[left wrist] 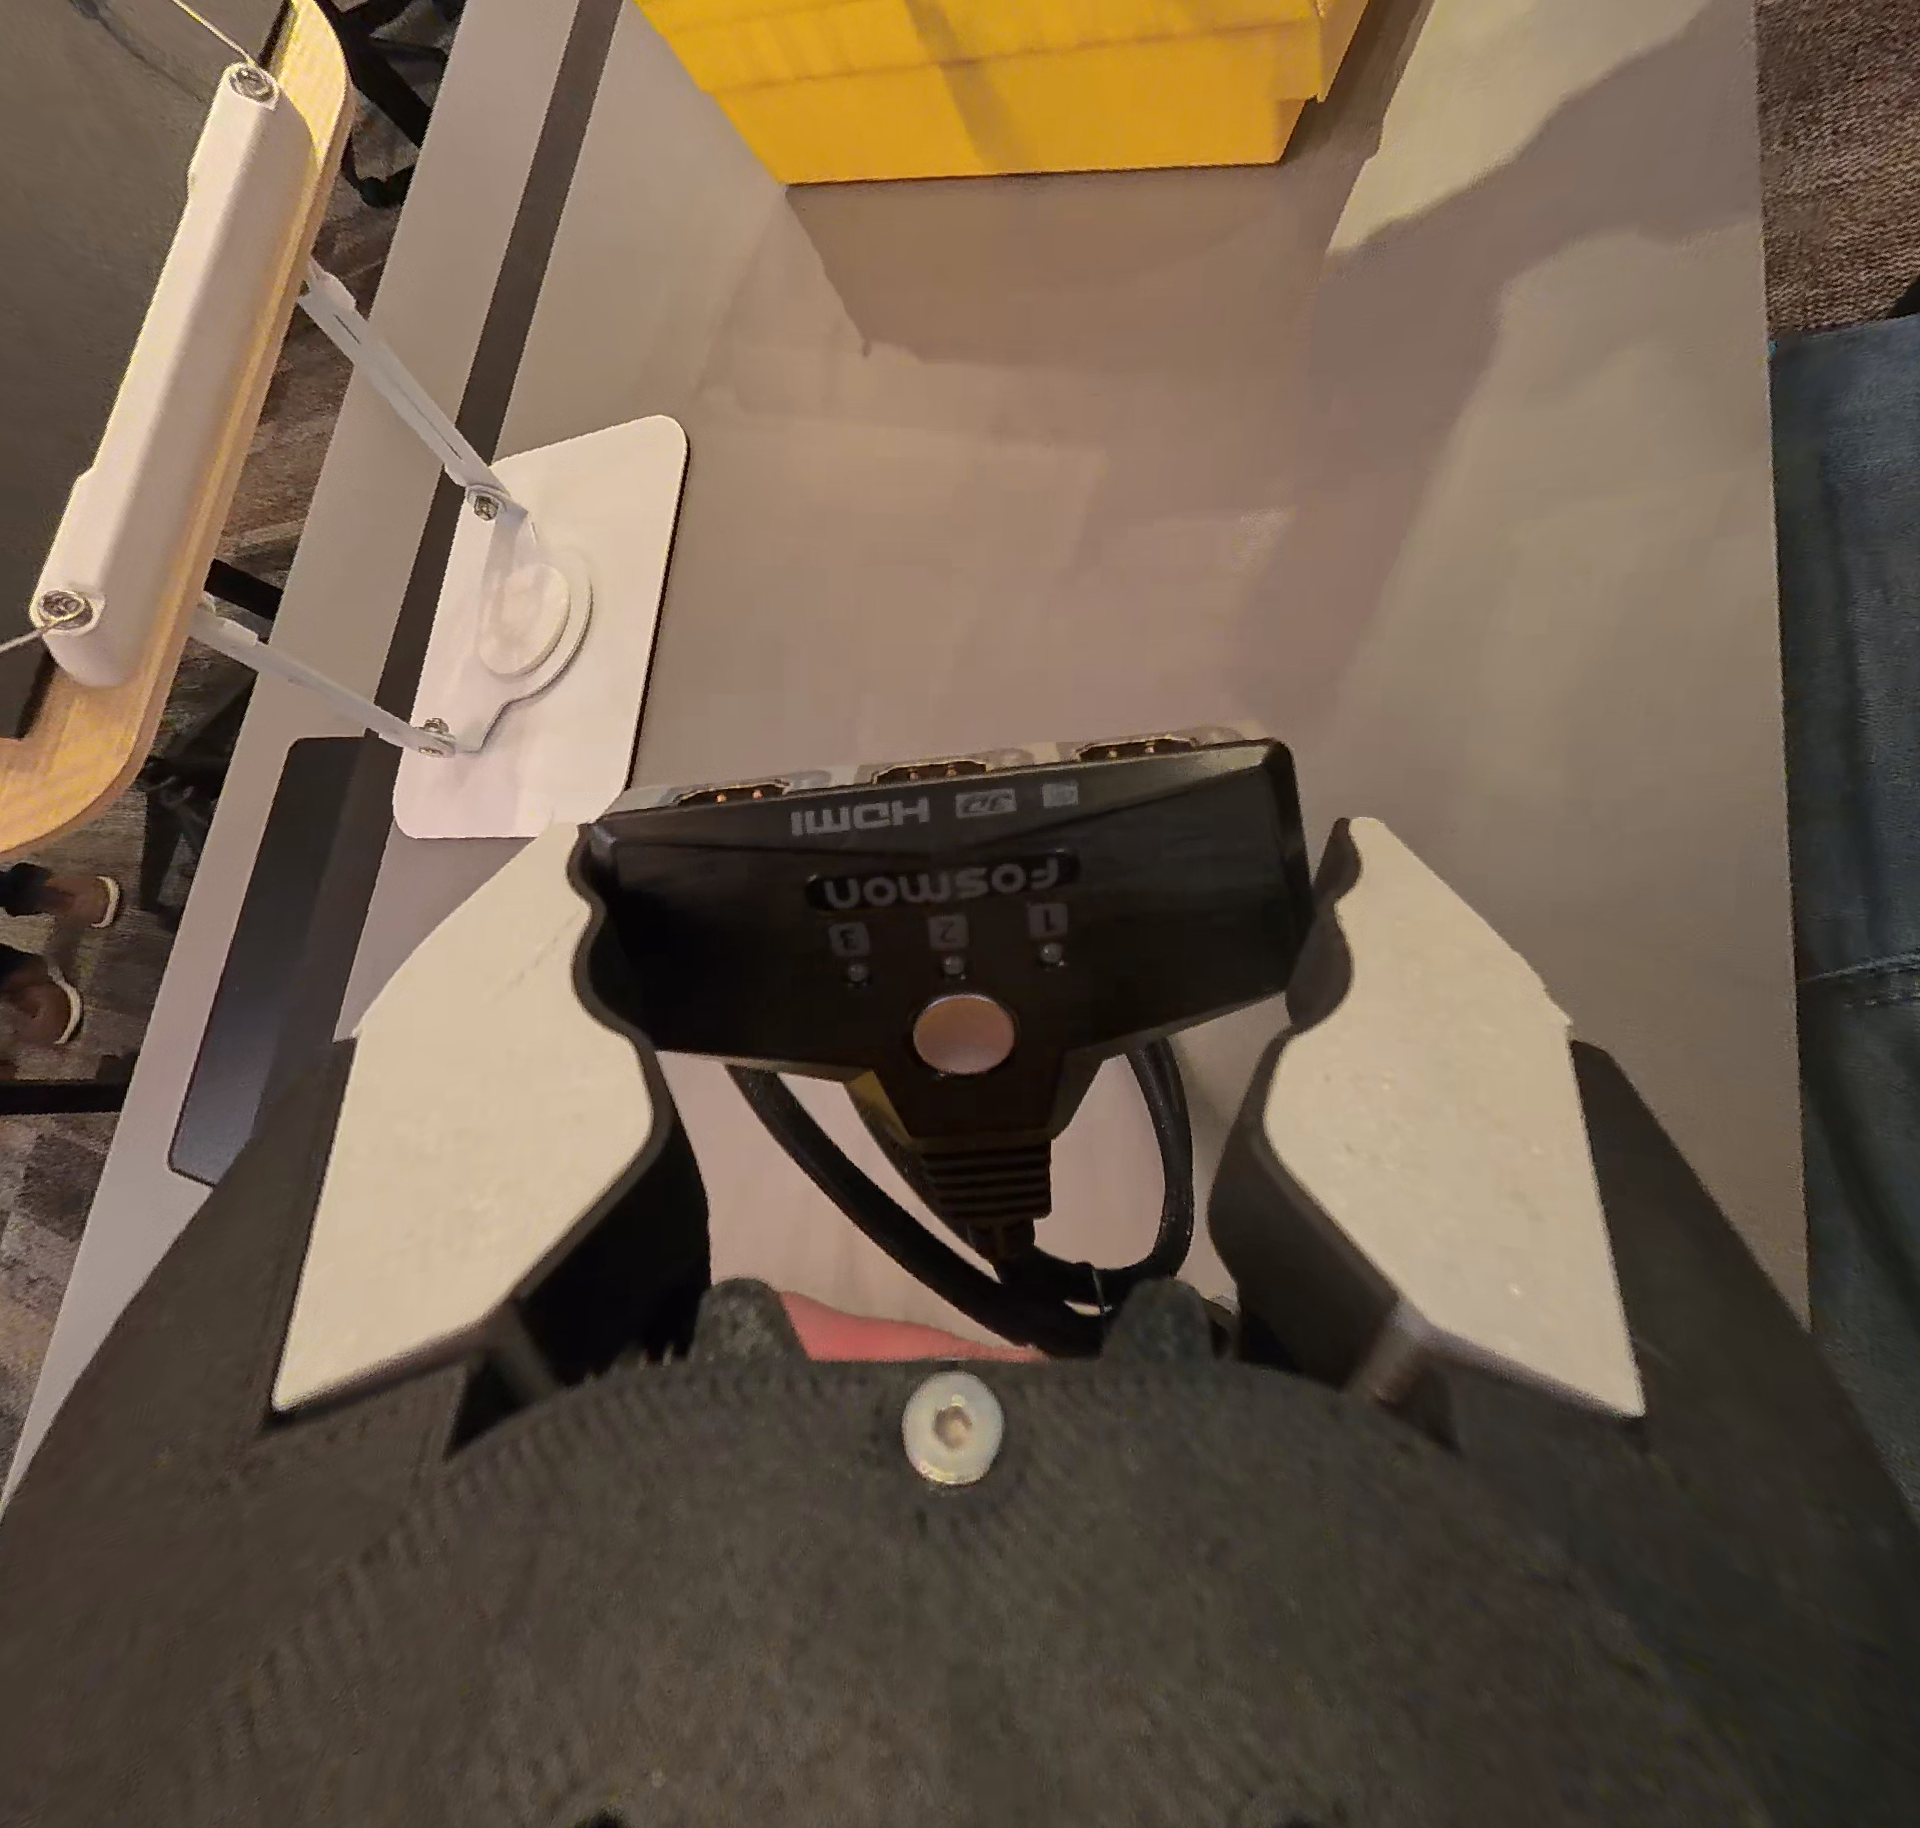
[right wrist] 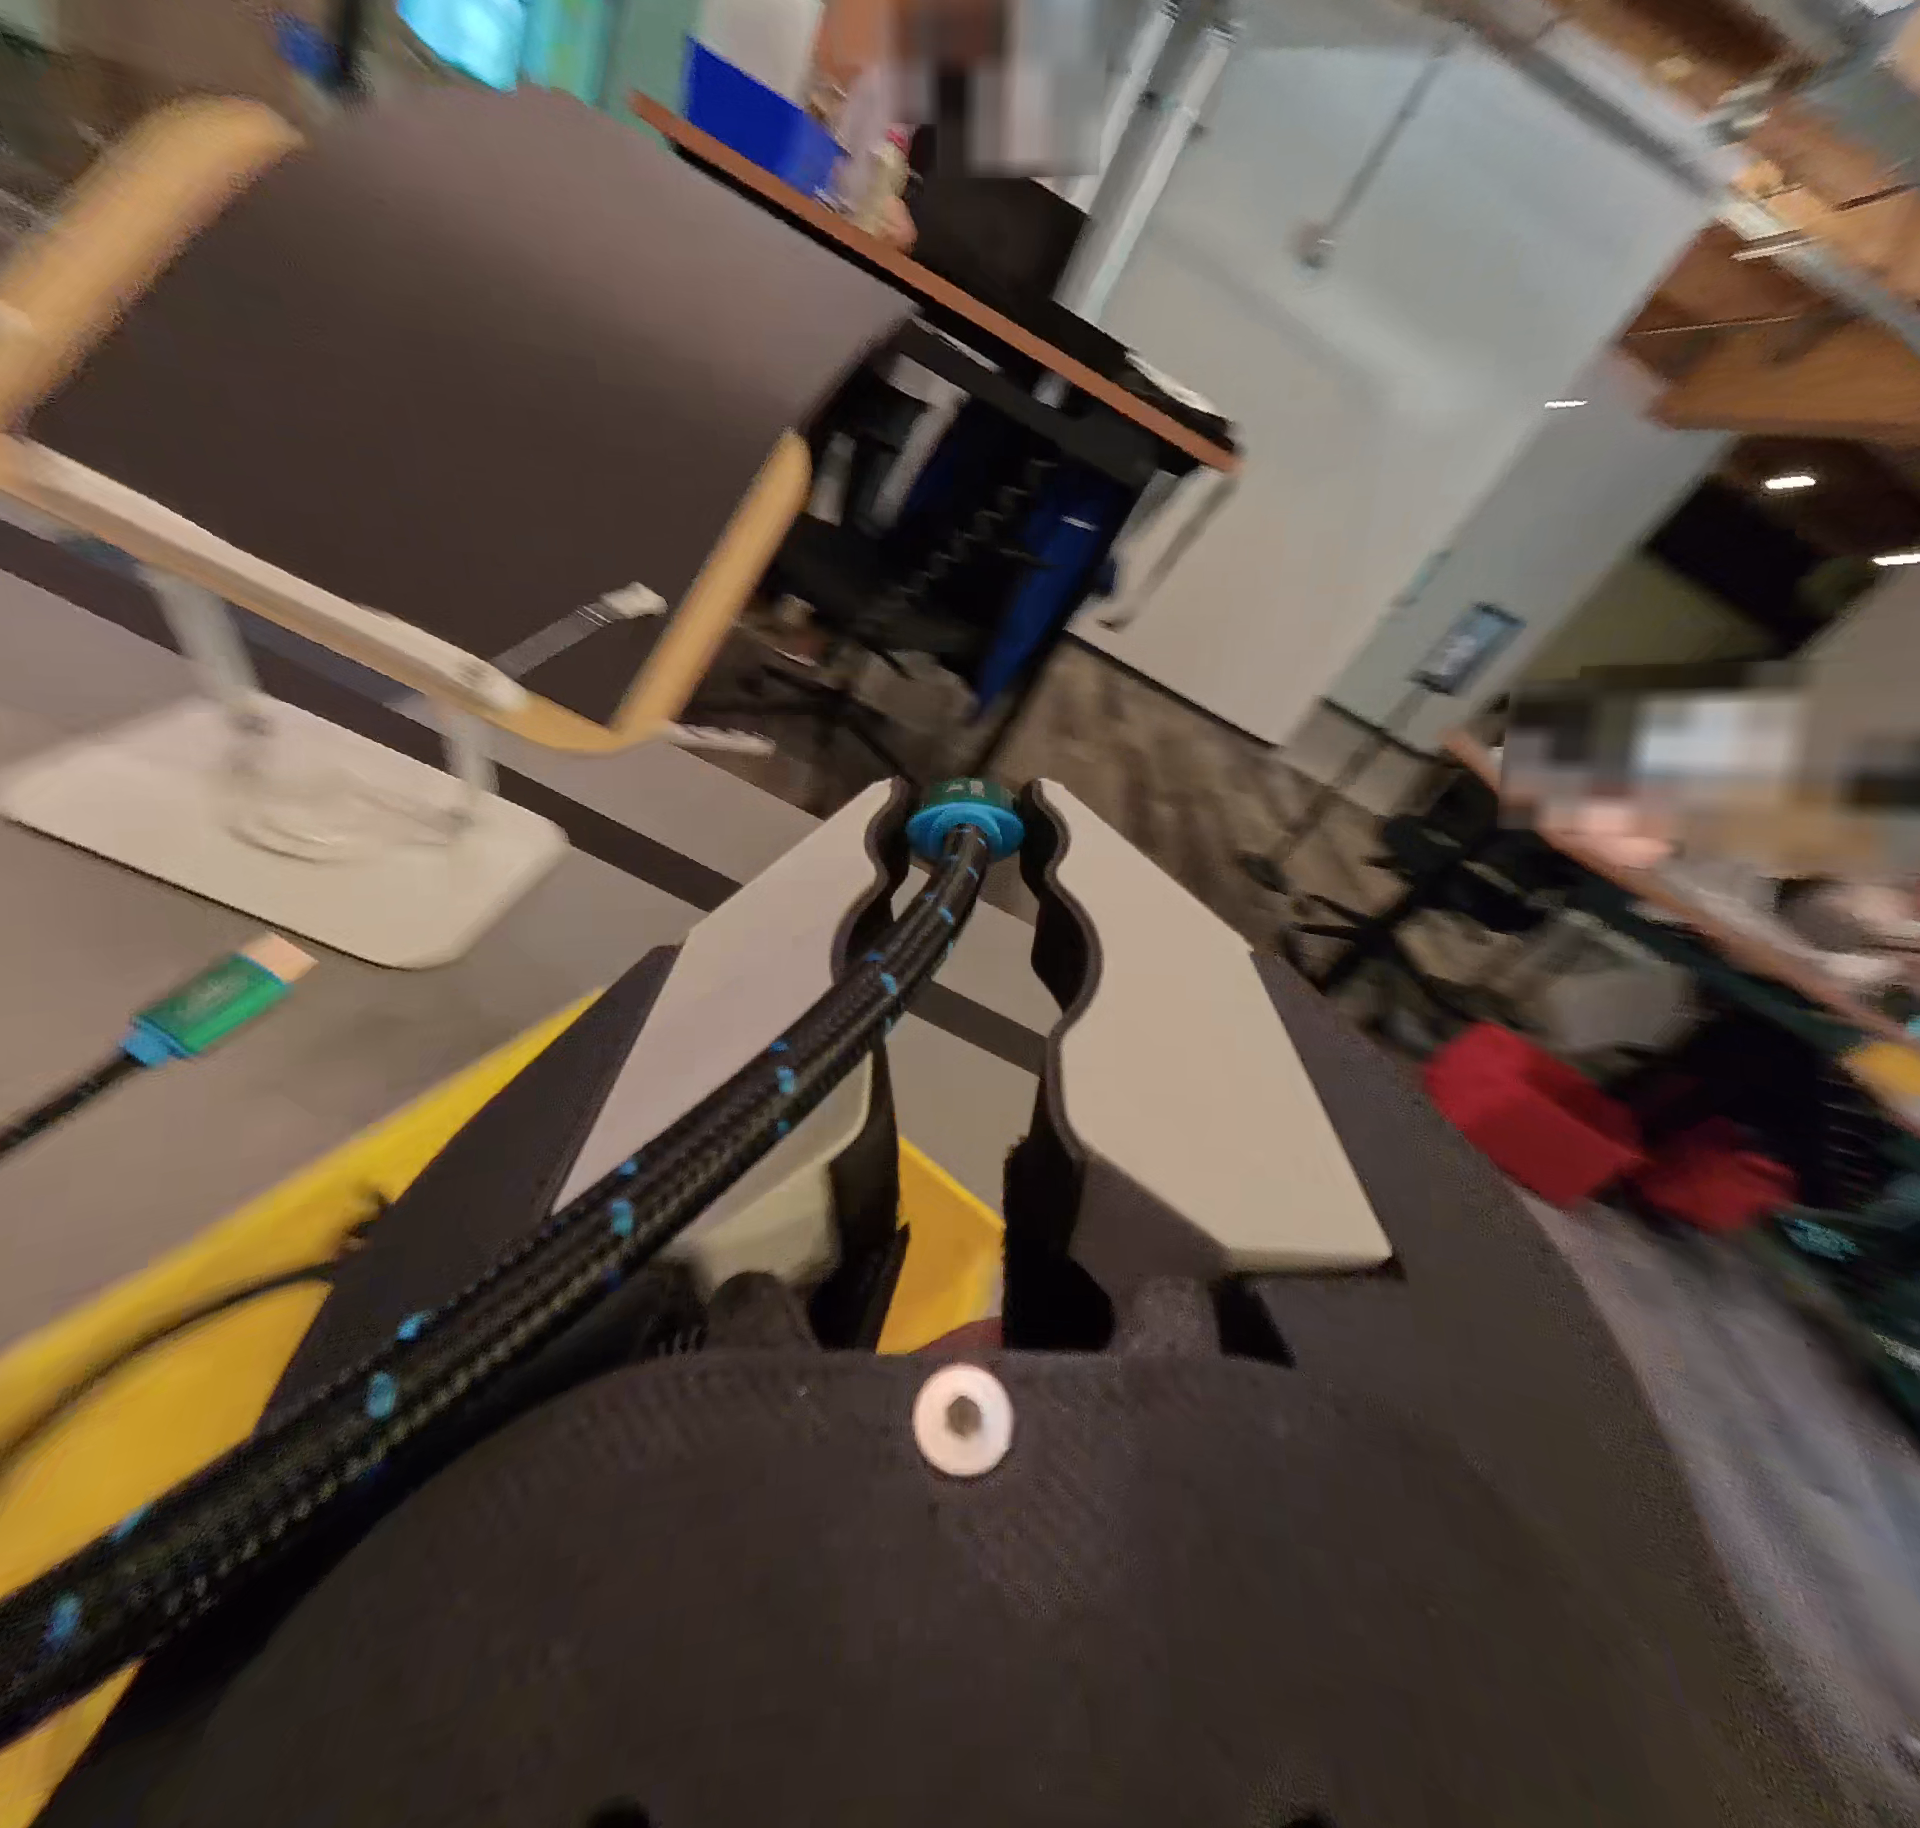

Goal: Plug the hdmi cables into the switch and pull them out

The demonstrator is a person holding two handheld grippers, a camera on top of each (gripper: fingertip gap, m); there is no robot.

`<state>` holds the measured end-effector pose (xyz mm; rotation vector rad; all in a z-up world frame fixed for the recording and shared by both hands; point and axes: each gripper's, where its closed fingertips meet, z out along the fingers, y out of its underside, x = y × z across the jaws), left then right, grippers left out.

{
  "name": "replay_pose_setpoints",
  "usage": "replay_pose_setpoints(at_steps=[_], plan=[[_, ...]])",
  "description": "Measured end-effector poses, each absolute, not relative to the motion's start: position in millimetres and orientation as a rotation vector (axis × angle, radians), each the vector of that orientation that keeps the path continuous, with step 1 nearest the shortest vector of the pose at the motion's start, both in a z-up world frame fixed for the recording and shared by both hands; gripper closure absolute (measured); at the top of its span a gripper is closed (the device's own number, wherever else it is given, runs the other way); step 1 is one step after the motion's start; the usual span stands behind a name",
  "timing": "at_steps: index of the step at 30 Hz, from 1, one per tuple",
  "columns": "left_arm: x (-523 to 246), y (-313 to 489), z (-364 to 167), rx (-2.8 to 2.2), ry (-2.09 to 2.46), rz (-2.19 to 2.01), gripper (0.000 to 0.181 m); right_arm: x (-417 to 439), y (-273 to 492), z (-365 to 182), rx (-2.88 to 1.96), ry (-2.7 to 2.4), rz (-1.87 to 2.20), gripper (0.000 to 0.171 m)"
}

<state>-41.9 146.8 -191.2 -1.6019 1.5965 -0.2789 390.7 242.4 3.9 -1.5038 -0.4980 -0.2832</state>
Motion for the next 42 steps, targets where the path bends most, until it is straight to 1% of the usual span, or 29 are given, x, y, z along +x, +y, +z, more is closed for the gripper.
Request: replay_pose_setpoints(at_steps=[2,6,9,13,20,22,26,31,34,36,37,42], plan=[[-41,147,-192,-1.604,1.595,-0.281,0.058,410,245,-7,-1.515,-0.502,-0.429,0.152],[-40,148,-193,-1.606,1.591,-0.281,0.058,431,249,-48,-1.565,-0.572,-0.698,0.152],[-41,149,-195,-1.61,1.59,-0.279,0.058,434,246,-77,-1.597,-0.637,-0.8,0.152],[-42,149,-196,-1.616,1.584,-0.281,0.058,437,238,-102,-1.618,-0.731,-0.932,0.152],[-42,149,-198,-1.618,1.586,-0.29,0.058,447,225,-156,-1.789,-0.976,-1.049,0.152],[-42,149,-199,-1.618,1.587,-0.291,0.058,449,223,-173,-1.864,-1.04,-1.022,0.152],[-42,148,-198,-1.617,1.587,-0.292,0.058,460,215,-198,-2.05,-1.186,-0.976,0.146],[-42,148,-199,-1.621,1.587,-0.296,0.058,470,205,-219,-2.199,-1.445,-0.986,0.144],[-42,147,-199,-1.619,1.588,-0.301,0.058,470,204,-222,-2.252,-1.525,-0.965,0.136],[-43,147,-200,-1.62,1.588,-0.301,0.058,471,206,-220,-2.259,-1.577,-1.0,0.12],[-43,147,-200,-1.621,1.588,-0.302,0.058,470,207,-220,-2.257,-1.61,-1.017,0.115],[-43,147,-201,-1.624,1.591,-0.299,0.058,467,206,-219,-2.301,-1.785,-1.003,0.112]])
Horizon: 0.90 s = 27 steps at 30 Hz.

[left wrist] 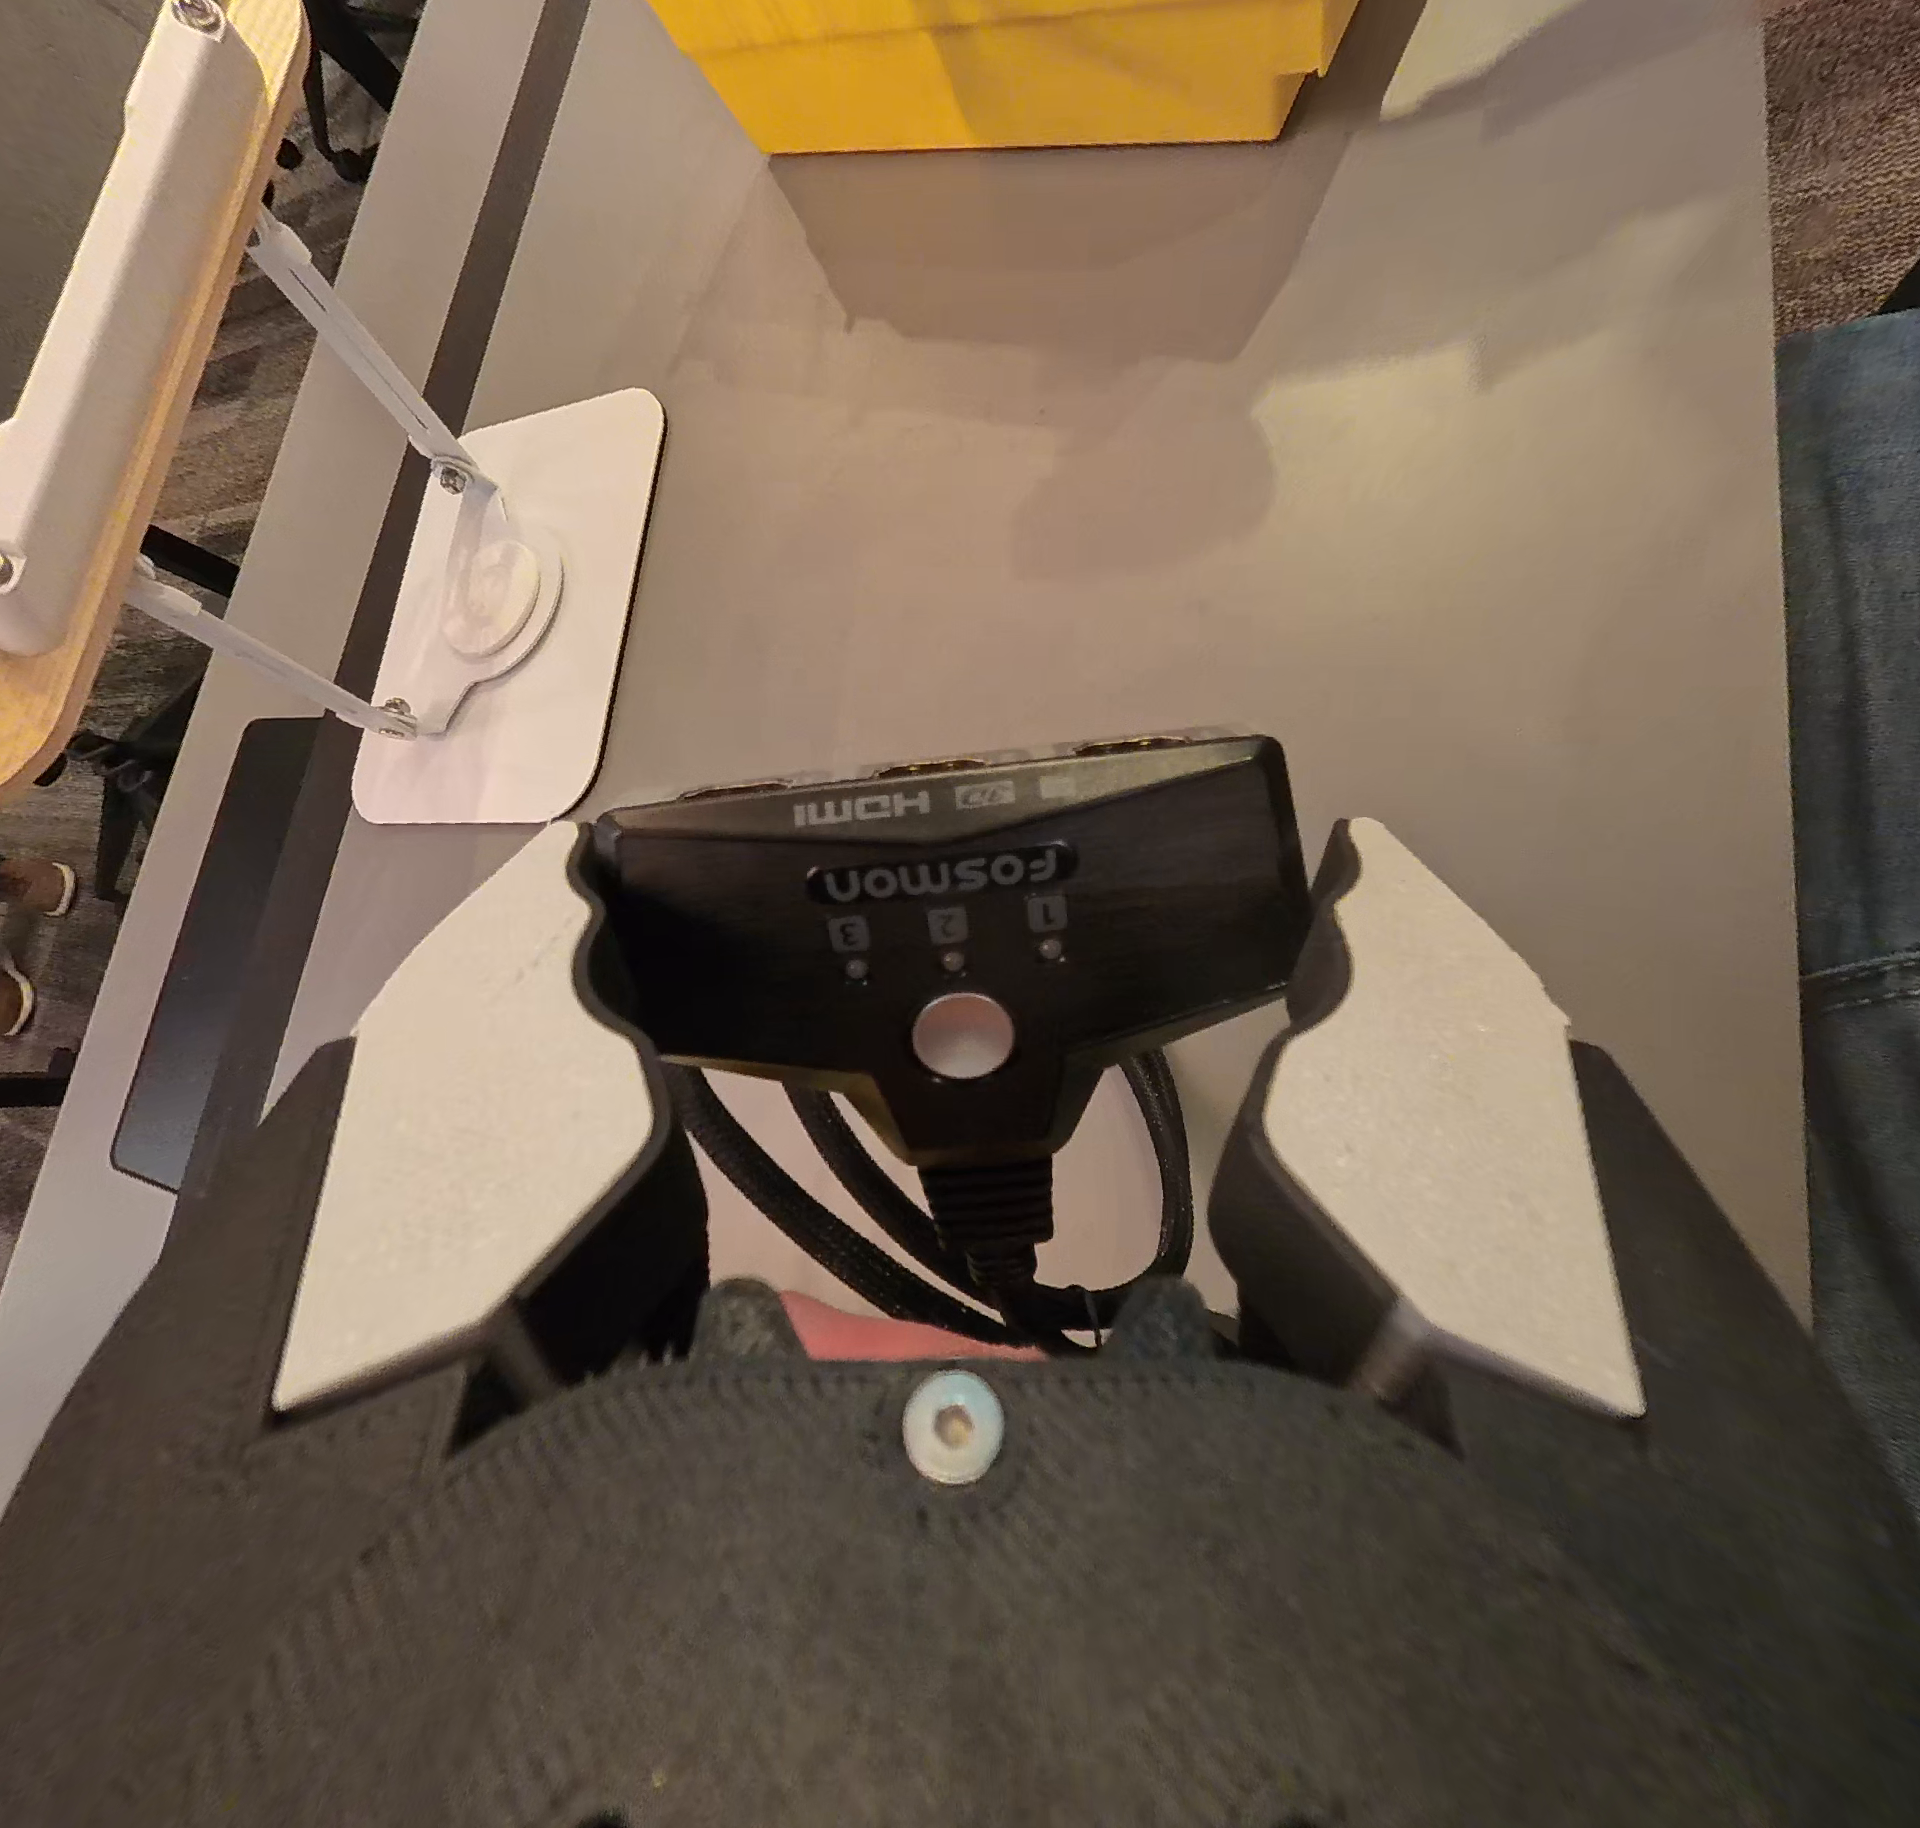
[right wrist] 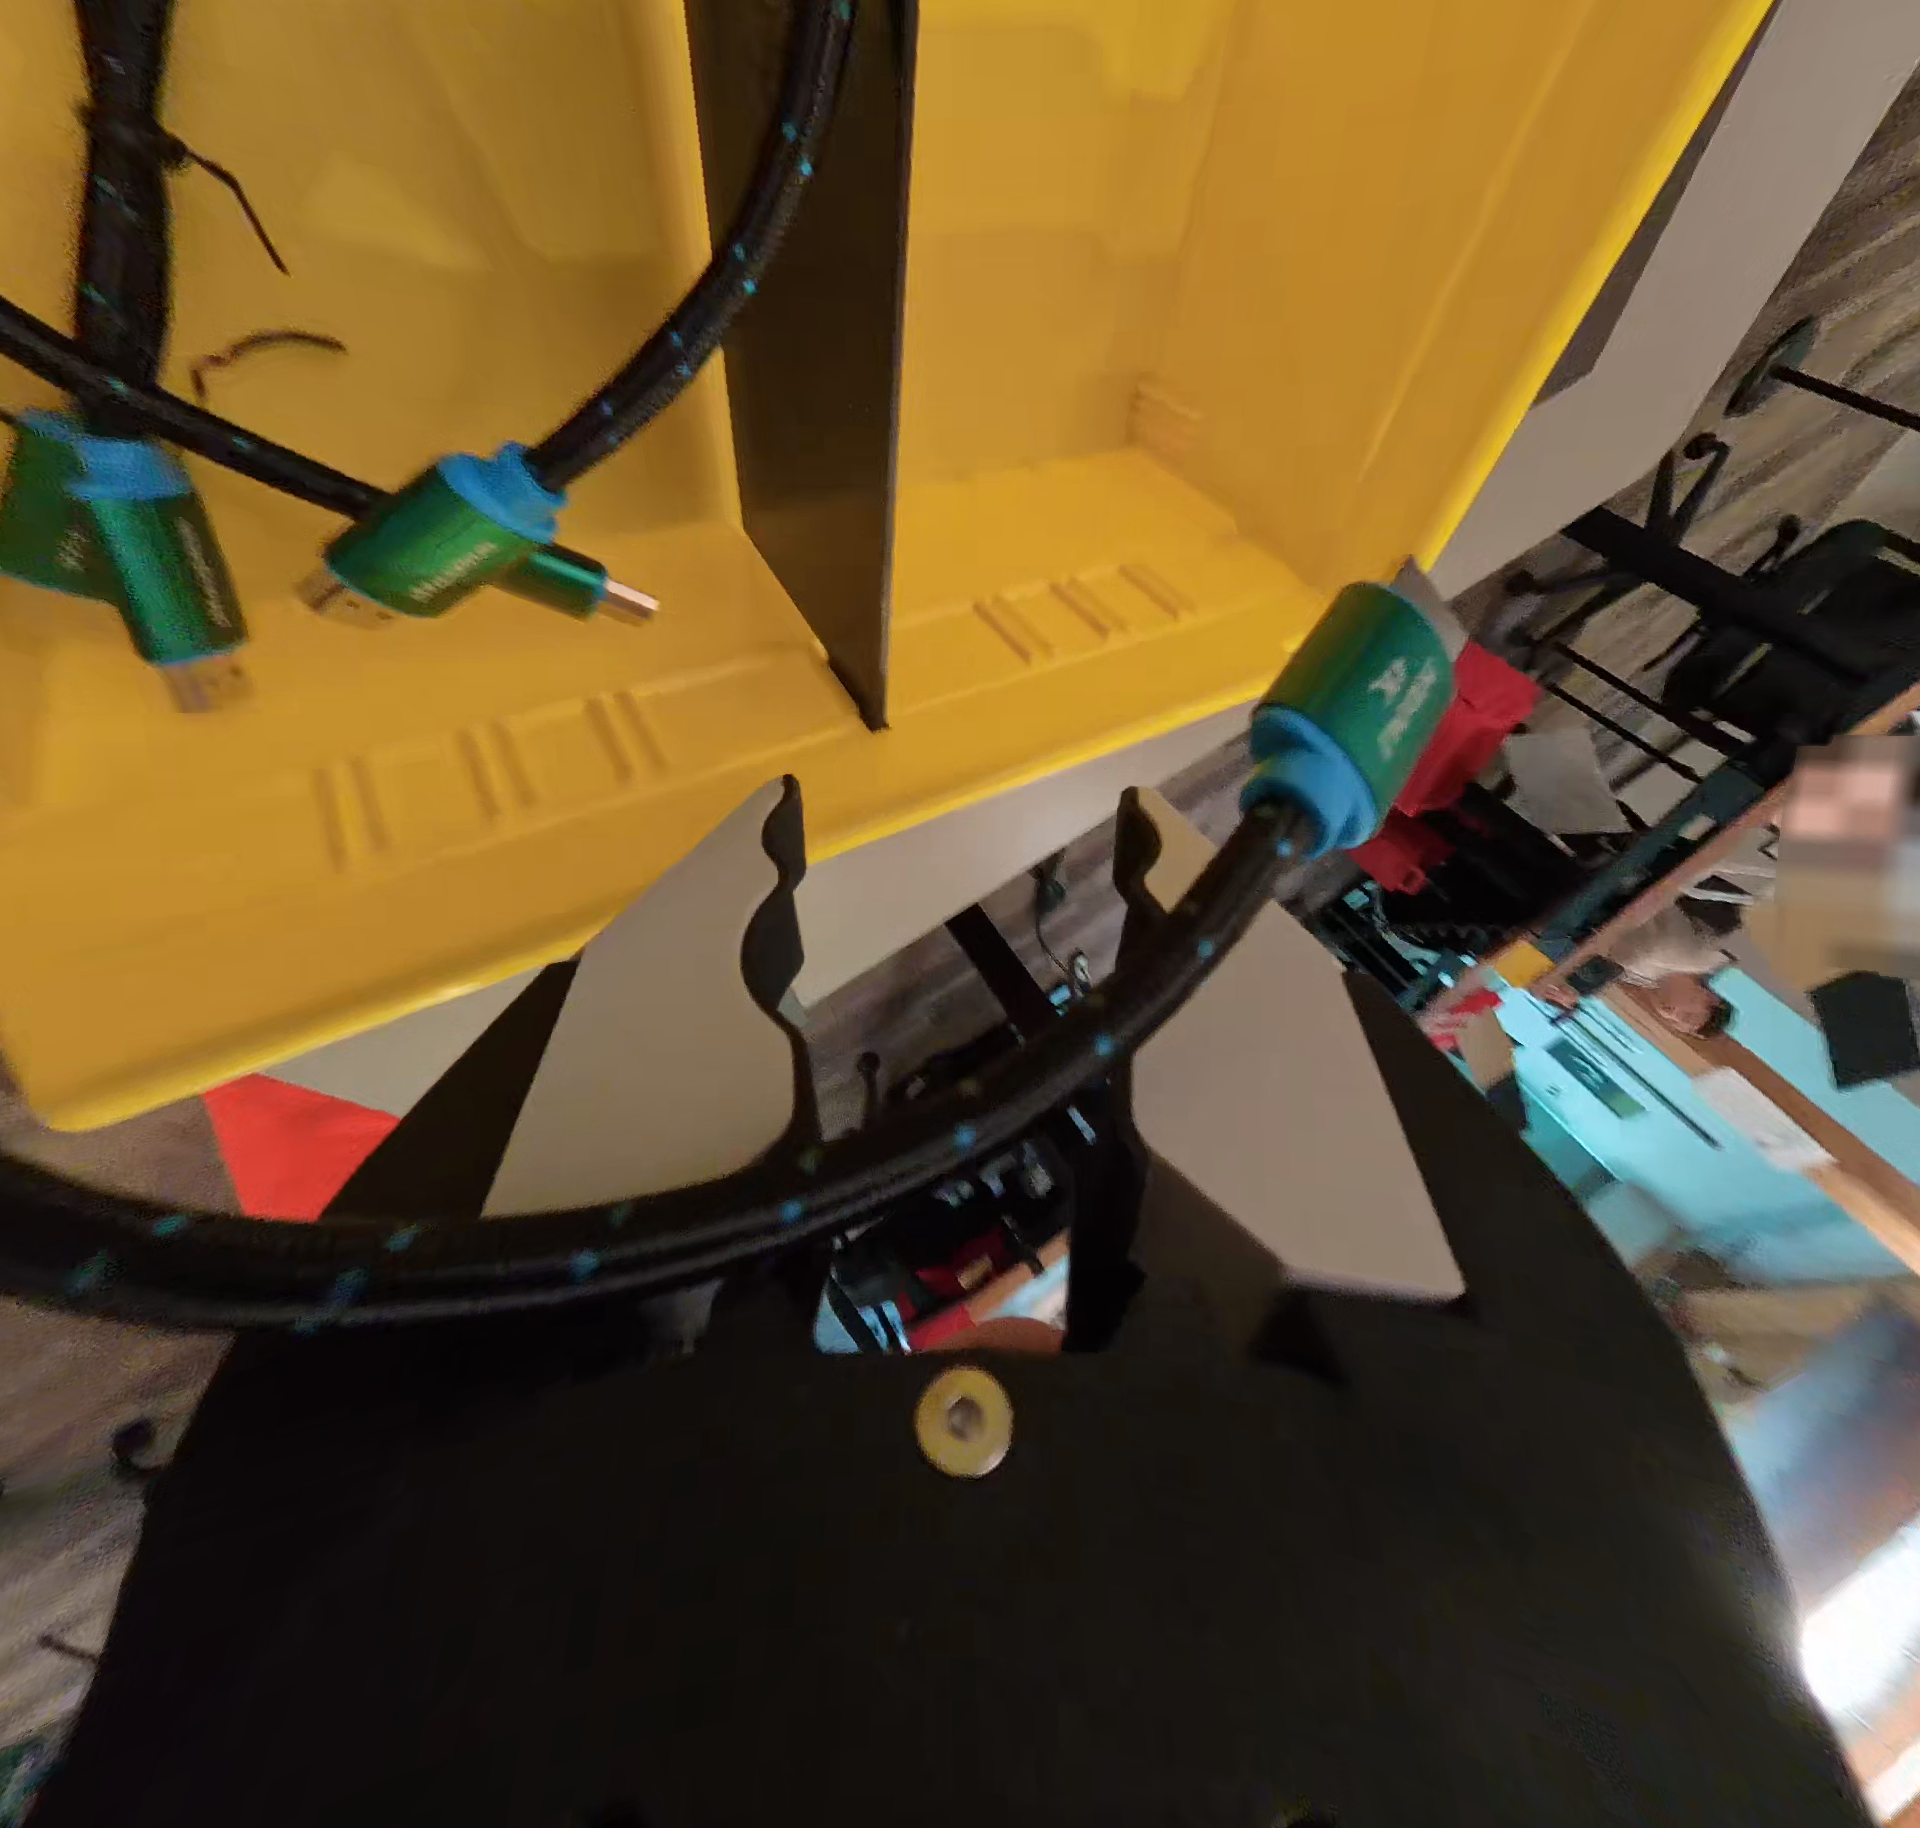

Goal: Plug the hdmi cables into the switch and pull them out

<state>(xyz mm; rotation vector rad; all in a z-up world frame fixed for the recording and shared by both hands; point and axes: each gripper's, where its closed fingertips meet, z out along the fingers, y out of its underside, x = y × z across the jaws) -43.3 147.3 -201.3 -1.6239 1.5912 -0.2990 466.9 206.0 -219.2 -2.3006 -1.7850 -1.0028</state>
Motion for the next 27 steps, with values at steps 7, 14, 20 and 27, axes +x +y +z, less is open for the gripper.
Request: replay_pose_setpoints(at_steps=[7,14,20,27], plan=[[-44,147,-201,-1.624,1.59,-0.3,0.058,463,235,-201,-2.143,-1.944,-1.218,0.084],[-44,147,-202,-1.625,1.591,-0.306,0.058,499,245,-179,-2.226,-2.008,-1.587,0.073],[-46,148,-202,-1.625,1.584,-0.308,0.058,528,228,-158,-2.467,-1.936,-1.767,0.07],[-49,150,-199,-1.618,1.565,-0.315,0.058,498,215,-142,-2.566,-1.566,-1.24,0.073]])
